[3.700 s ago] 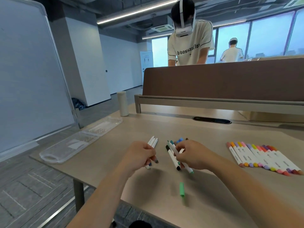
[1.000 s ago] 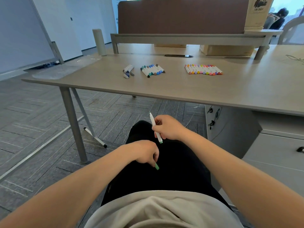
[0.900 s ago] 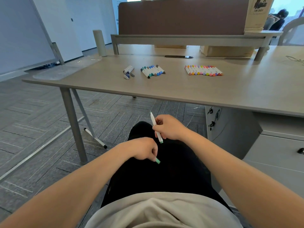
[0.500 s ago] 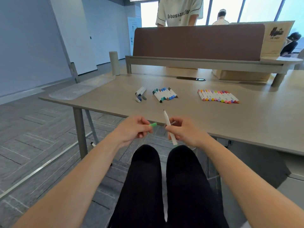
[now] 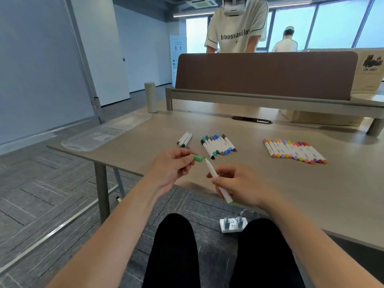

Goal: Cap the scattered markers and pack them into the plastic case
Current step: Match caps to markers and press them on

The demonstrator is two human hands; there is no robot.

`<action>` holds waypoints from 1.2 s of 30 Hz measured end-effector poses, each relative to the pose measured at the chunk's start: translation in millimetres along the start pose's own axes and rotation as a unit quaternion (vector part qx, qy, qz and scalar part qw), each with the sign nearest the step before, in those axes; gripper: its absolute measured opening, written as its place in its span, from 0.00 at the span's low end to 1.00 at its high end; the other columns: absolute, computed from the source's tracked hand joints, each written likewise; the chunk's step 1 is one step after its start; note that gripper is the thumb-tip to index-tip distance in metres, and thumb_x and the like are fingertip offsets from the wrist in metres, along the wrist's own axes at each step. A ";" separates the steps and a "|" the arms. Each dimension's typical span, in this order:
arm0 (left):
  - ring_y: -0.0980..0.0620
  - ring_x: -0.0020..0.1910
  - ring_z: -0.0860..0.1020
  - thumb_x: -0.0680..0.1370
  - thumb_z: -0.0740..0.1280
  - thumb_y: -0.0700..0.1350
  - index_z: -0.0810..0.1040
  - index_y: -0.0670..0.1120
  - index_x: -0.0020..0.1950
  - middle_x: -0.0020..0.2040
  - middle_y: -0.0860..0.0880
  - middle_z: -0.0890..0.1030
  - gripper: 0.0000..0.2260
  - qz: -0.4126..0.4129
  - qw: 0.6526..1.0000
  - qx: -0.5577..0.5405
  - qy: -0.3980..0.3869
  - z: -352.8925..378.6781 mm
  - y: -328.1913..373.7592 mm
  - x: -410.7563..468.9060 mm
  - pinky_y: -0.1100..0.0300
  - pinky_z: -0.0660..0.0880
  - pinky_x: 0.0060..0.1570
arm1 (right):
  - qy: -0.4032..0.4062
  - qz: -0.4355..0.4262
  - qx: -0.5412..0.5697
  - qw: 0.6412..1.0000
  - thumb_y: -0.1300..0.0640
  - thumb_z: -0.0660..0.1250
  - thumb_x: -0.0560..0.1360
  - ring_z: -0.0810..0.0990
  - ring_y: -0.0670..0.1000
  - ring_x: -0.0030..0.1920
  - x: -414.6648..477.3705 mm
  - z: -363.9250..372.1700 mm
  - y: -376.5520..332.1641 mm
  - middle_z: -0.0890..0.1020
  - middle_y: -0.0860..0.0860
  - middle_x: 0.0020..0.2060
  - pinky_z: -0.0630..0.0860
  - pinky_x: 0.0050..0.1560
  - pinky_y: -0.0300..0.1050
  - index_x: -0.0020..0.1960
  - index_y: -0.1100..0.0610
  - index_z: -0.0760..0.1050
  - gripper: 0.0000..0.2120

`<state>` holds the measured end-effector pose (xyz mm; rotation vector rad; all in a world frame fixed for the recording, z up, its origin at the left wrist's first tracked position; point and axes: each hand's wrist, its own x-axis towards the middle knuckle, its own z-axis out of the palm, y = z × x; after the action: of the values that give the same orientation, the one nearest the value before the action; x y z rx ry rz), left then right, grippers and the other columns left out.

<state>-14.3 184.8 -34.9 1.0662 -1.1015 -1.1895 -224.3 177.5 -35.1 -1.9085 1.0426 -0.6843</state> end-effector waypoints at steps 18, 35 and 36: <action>0.49 0.30 0.74 0.81 0.62 0.34 0.76 0.39 0.56 0.37 0.43 0.79 0.06 0.030 0.997 0.074 0.007 -3.1 -8.8 30.1 0.59 0.72 0.29 | 0.022 -0.006 -0.067 0.997 0.51 0.67 0.77 0.81 0.47 0.41 29.6 1.0 -4.7 0.84 0.48 0.38 0.76 0.47 0.46 0.48 0.47 0.82 0.05; 0.51 0.32 0.71 0.79 0.63 0.32 0.82 0.43 0.47 0.32 0.46 0.76 0.11 0.067 0.992 0.100 -0.028 -8.4 -8.4 29.8 0.61 0.69 0.32 | -0.004 0.007 -0.099 0.995 0.51 0.67 0.77 0.79 0.48 0.41 28.6 1.4 -9.1 0.83 0.47 0.37 0.76 0.52 0.52 0.51 0.48 0.83 0.06; 0.50 0.32 0.71 0.79 0.63 0.32 0.83 0.45 0.46 0.31 0.46 0.76 0.11 0.077 0.990 0.116 -0.032 -8.8 -7.8 29.7 0.61 0.69 0.32 | -0.005 0.007 -0.098 0.995 0.52 0.67 0.77 0.79 0.48 0.40 28.4 1.3 -9.8 0.83 0.48 0.36 0.76 0.52 0.52 0.51 0.49 0.83 0.07</action>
<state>-5.3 155.0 -41.8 1.1033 -1.3717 -0.9957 -205.0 156.6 -25.4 -2.0678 1.1515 -0.5813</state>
